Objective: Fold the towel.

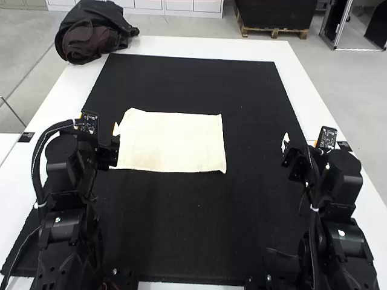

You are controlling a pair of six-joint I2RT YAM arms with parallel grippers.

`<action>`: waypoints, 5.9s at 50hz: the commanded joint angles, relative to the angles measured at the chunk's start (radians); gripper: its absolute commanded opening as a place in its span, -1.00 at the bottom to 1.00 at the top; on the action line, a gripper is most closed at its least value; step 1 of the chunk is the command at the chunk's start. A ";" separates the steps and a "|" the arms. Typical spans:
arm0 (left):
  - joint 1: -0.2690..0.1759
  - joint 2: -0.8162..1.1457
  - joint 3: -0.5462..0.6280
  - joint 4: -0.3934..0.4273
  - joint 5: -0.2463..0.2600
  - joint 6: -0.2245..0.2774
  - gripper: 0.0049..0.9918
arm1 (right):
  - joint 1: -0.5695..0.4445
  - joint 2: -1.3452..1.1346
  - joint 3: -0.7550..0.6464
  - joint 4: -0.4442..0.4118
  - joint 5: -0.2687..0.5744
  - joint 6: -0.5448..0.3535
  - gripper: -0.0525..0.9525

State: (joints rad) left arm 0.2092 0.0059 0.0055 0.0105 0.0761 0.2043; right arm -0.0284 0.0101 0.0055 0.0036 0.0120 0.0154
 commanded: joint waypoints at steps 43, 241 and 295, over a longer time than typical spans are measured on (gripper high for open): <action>-0.002 -0.011 -0.006 0.003 0.011 -0.008 0.95 | -0.007 -0.009 -0.004 -0.004 -0.017 0.011 0.92; 0.006 -0.011 -0.004 0.169 -0.012 -0.074 0.94 | -0.007 -0.009 -0.004 0.176 -0.024 -0.546 0.91; -0.004 1.203 0.797 0.089 -0.073 -0.213 0.94 | 0.008 1.274 0.754 0.119 -0.245 0.084 0.91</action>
State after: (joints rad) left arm 0.2054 1.1965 0.8333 0.0975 0.0177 -0.0017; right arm -0.0299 1.2835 0.7750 0.0658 -0.1738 0.0666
